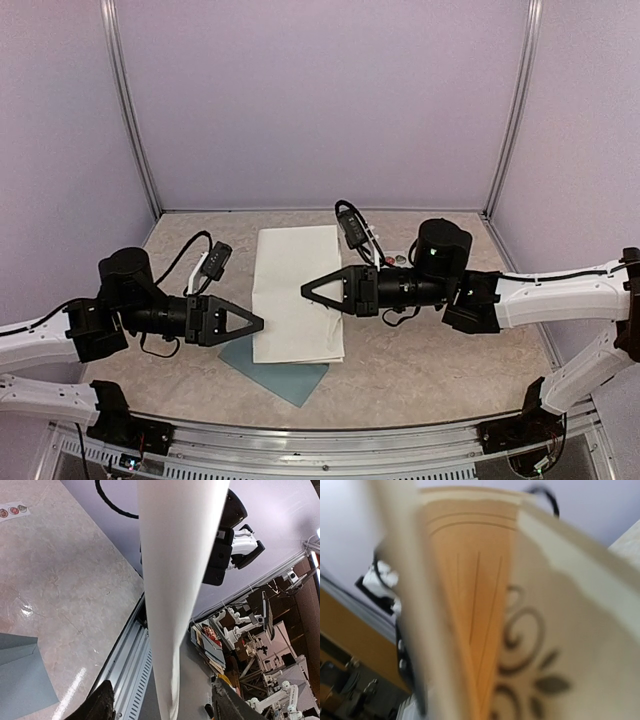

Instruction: Place the letter into the envelope and seal it

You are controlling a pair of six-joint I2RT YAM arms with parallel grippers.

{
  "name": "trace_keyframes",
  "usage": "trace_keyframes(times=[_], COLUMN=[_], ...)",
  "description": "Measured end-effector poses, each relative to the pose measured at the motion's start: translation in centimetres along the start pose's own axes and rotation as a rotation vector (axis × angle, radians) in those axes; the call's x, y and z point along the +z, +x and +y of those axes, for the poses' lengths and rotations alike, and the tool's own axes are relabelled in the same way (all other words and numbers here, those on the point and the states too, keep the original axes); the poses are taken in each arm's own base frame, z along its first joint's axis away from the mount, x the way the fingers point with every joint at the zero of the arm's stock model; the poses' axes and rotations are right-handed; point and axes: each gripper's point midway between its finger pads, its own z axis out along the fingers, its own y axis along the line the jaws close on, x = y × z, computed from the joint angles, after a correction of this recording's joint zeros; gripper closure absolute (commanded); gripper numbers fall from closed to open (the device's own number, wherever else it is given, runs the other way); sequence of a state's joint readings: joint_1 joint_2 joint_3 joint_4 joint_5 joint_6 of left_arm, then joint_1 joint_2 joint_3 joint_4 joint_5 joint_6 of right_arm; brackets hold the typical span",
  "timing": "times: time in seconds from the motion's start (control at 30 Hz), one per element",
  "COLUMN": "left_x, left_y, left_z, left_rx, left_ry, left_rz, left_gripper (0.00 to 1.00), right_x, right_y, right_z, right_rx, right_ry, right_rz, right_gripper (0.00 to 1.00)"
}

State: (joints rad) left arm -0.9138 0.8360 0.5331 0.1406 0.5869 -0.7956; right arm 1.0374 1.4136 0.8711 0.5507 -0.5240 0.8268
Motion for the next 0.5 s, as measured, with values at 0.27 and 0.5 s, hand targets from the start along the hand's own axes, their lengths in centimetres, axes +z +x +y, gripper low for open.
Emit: trace_keyframes(times=[0.27,0.5], left_x=[-0.1,-0.2], left_y=[-2.7,-3.3], left_z=[0.5,0.7], left_rx=[0.045,0.04], left_ry=[-0.006,0.0], left_rz=[-0.061,-0.073], left_gripper=[0.4,1.0], right_x=[0.2,0.6], right_y=[0.9,1.8], right_z=[0.6,0.4], right_rx=[-0.01,-0.007], right_ry=[-0.031,-0.047], right_rz=[0.066,0.118], right_gripper=[1.0,1.0])
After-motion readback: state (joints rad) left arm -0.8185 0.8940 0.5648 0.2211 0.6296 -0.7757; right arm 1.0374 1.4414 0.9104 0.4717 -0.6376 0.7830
